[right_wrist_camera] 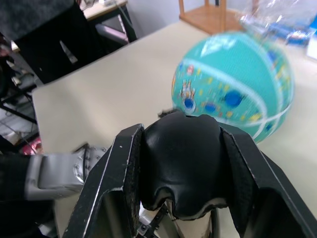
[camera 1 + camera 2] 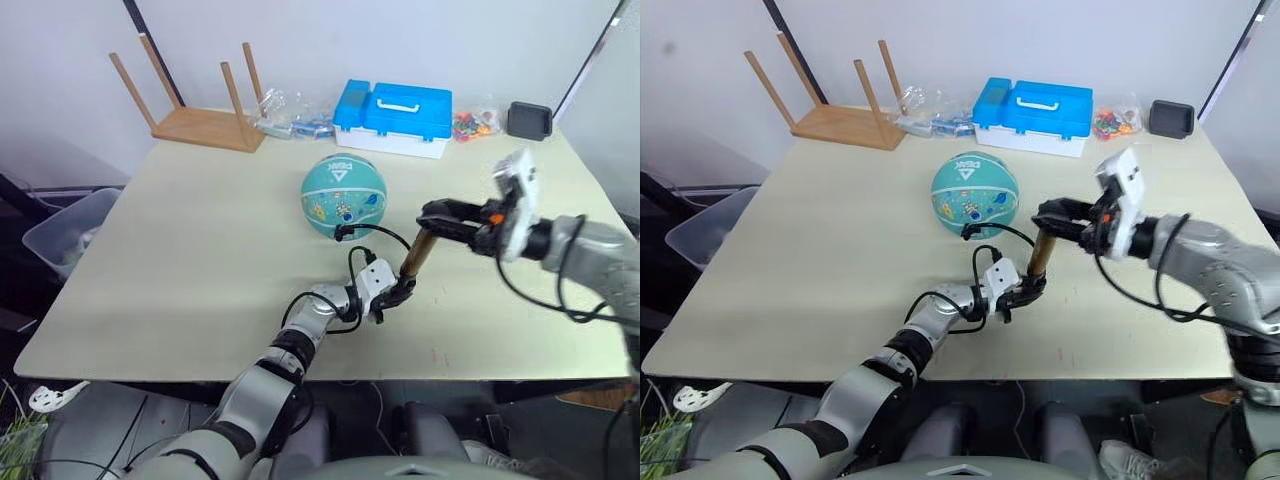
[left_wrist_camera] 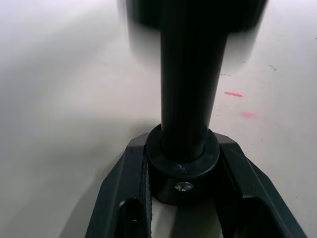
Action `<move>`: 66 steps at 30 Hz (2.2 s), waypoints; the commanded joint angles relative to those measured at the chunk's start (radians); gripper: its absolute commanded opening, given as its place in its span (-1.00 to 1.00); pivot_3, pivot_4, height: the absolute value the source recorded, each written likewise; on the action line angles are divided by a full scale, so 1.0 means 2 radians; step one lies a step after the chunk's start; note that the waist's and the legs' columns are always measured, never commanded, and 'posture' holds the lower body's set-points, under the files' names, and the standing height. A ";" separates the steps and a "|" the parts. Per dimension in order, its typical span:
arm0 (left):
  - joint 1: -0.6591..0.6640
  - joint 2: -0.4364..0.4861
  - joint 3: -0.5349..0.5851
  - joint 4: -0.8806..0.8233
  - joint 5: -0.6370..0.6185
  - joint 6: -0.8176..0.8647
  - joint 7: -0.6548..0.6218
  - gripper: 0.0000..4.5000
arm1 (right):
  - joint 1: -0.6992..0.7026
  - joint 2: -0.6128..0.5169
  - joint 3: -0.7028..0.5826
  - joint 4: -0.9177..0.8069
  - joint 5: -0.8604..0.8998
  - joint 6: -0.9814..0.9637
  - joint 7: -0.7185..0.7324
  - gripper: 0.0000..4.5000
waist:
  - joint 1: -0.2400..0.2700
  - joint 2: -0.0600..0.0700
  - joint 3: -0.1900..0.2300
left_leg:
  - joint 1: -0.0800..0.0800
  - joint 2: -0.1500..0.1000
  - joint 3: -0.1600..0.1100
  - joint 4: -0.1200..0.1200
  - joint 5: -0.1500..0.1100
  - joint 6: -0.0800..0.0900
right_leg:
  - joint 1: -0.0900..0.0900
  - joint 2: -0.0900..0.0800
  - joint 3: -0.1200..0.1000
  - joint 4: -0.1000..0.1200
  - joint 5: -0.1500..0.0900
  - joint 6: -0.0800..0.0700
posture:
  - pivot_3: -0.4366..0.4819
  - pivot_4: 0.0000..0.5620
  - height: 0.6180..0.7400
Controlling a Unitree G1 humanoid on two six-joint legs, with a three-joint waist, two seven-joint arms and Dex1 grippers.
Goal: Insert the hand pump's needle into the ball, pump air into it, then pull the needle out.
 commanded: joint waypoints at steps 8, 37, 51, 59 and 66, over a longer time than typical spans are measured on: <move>0.024 0.002 -0.003 0.018 0.007 0.036 -0.004 -0.52 | 0.015 -0.003 0.031 0.042 -0.095 -0.025 0.065 -0.28 | 0.001 0.001 -0.001 | 0.003 0.000 0.000 -0.001 0.000 0.000 | 0.002 0.000 0.001 0.000 -0.001 -0.001 | -0.05 -0.47 1.00; 0.026 -0.004 0.005 0.020 -0.003 0.044 -0.006 -0.52 | -0.077 -0.087 -0.060 -0.010 0.063 0.141 0.043 -0.29 | 0.005 0.002 0.009 | -0.002 -0.002 0.000 0.000 0.000 0.000 | -0.001 -0.002 -0.001 0.001 0.000 -0.001 | -0.05 -0.47 1.00; 0.029 -0.009 0.006 0.012 0.003 0.047 0.000 -0.52 | 0.010 0.005 0.088 0.122 -0.134 0.002 0.077 -0.29 | 0.000 0.001 -0.003 | 0.005 0.000 0.001 -0.002 0.000 0.000 | 0.003 0.000 0.001 0.001 -0.001 -0.001 | -0.05 -0.47 1.00; 0.023 -0.007 0.009 0.022 0.003 0.046 0.002 -0.52 | -0.078 -0.032 -0.091 -0.015 0.018 0.118 0.038 -0.29 | 0.007 0.005 0.003 | 0.001 0.000 0.000 -0.002 0.000 0.000 | 0.000 -0.001 0.000 0.001 -0.001 -0.001 | -0.05 -0.47 1.00; 0.014 -0.007 0.009 0.031 0.003 0.044 -0.001 -0.52 | -0.194 -0.075 -0.177 -0.038 0.168 0.241 -0.029 -0.29 | 0.015 0.008 0.012 | -0.004 -0.003 -0.001 0.000 0.000 0.000 | -0.003 -0.004 -0.001 0.001 0.000 -0.003 | -0.05 -0.47 1.00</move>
